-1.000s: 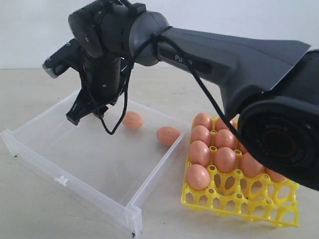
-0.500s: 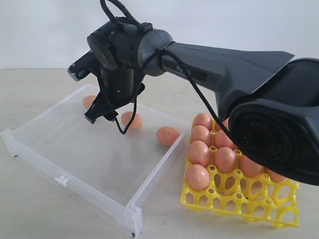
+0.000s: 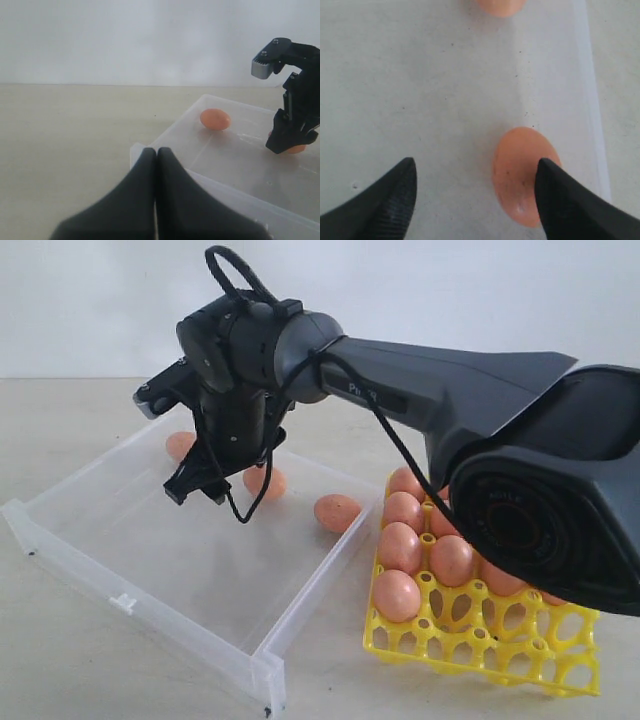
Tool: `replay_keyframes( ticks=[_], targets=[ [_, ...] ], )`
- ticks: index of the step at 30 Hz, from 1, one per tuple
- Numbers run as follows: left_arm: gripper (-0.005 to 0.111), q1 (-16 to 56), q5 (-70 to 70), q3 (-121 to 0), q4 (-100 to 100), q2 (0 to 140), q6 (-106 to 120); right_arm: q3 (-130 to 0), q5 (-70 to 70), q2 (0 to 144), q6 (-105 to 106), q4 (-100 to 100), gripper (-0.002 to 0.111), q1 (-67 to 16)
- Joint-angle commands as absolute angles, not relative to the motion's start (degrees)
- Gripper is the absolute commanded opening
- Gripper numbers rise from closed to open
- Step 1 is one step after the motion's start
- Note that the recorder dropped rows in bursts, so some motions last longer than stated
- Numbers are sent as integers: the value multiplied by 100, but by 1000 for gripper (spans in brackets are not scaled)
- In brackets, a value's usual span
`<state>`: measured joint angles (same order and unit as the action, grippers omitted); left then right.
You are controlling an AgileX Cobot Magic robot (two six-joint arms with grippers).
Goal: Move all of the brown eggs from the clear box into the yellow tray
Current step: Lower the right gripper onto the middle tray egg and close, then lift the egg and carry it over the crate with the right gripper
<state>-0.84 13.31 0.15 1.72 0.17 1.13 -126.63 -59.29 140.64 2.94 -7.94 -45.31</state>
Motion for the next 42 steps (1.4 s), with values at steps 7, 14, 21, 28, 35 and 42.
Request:
replay_keyframes(
  ticks=[7,14,21,28,35,42],
  targets=[
    [-4,-59,1331,0,203,0,116,-12694,-5856,14265,305,-1132,64,-4507],
    [-4,-59,1331,0,203,0,116,-12694,-5904,14279,-278,-1658,64,-4507],
    [-4,-59,1331,0,203,0,116,-12694,-5914,14338,-328,-1452,31,-4507],
    [-4,-59,1331,0,203,0,116,-12694,-6127,14115,-294,-1065,1,-4518],
    [-4,-59,1331,0,203,0,116,-12694,-5506,13030,-268,-484,1,-4518],
    [-4,-59,1331,0,203,0,116,-12610,-4161,11636,860,545,1,-4518]
  ],
)
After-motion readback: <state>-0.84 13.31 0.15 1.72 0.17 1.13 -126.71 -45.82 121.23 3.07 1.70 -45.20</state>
